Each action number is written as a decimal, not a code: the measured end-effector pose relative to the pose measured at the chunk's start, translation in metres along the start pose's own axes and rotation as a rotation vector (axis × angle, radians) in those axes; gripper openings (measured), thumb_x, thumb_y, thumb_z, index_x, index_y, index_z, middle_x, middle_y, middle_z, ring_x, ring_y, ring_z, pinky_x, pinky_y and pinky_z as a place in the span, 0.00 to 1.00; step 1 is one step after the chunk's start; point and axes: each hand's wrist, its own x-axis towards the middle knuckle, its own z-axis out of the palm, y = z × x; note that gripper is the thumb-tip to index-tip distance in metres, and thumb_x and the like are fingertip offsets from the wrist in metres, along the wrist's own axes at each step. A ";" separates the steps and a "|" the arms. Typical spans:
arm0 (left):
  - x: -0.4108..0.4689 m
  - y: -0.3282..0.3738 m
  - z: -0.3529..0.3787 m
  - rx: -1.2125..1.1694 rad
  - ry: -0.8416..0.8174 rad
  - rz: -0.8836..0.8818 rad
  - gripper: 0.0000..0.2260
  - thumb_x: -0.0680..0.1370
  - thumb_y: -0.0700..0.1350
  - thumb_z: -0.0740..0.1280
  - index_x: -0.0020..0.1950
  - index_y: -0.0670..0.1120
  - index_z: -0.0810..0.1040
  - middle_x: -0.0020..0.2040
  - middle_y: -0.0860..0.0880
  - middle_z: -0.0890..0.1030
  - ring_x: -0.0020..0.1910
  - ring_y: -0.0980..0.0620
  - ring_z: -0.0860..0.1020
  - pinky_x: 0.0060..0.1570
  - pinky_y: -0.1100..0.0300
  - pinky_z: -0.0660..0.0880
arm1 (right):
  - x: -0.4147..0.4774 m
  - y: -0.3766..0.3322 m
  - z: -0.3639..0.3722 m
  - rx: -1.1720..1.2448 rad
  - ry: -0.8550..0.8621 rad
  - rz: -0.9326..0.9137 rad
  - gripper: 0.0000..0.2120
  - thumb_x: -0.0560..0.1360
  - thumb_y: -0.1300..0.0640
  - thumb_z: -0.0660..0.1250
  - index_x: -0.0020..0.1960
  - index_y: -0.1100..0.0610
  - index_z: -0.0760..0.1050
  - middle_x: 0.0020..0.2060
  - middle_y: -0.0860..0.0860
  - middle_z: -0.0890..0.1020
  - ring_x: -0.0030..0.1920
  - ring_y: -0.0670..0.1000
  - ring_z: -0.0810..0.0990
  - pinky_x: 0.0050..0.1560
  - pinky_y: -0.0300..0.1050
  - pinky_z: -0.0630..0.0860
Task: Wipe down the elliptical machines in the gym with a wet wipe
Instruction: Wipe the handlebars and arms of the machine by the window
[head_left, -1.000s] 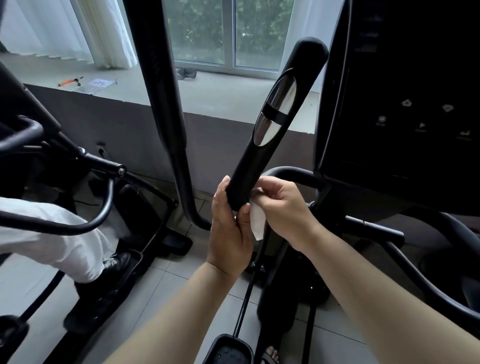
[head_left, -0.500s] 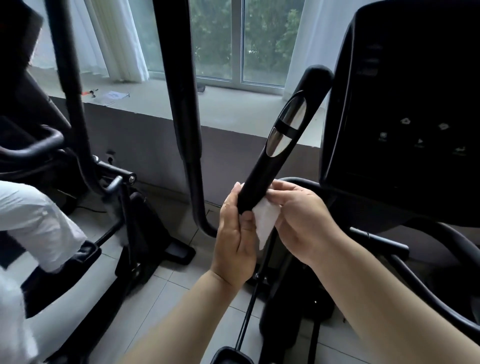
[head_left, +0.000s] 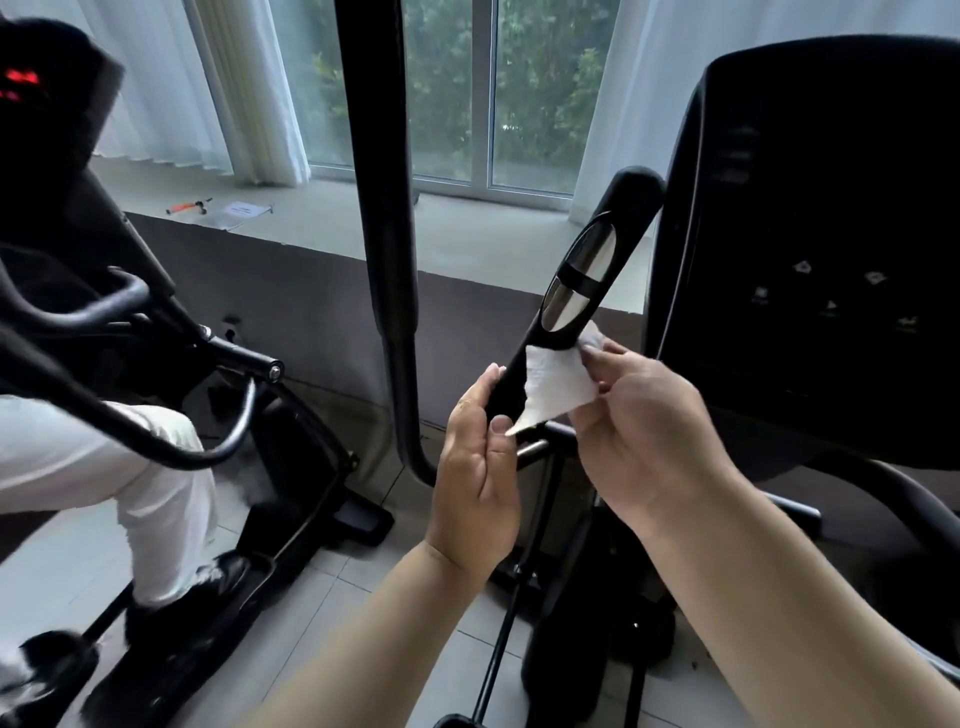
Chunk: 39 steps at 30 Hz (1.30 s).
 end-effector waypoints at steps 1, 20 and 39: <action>0.000 0.002 0.000 0.008 -0.001 -0.001 0.19 0.83 0.50 0.55 0.75 0.57 0.66 0.75 0.48 0.71 0.76 0.51 0.68 0.75 0.43 0.66 | -0.003 -0.006 0.003 0.018 -0.010 -0.037 0.11 0.83 0.67 0.59 0.52 0.64 0.80 0.43 0.55 0.83 0.44 0.51 0.83 0.49 0.43 0.81; 0.017 0.046 0.008 -0.134 0.137 0.166 0.21 0.82 0.44 0.54 0.70 0.33 0.70 0.70 0.41 0.74 0.70 0.44 0.73 0.71 0.46 0.70 | 0.009 0.000 0.000 -1.344 0.104 -1.378 0.14 0.81 0.65 0.62 0.64 0.64 0.79 0.61 0.60 0.75 0.62 0.55 0.71 0.68 0.40 0.66; 0.077 0.092 0.044 0.006 0.185 0.244 0.03 0.84 0.43 0.65 0.53 0.44 0.75 0.41 0.55 0.81 0.40 0.61 0.80 0.40 0.68 0.73 | 0.001 -0.022 -0.015 -0.978 -0.034 -1.351 0.12 0.77 0.67 0.65 0.59 0.61 0.80 0.62 0.56 0.74 0.65 0.51 0.76 0.60 0.49 0.78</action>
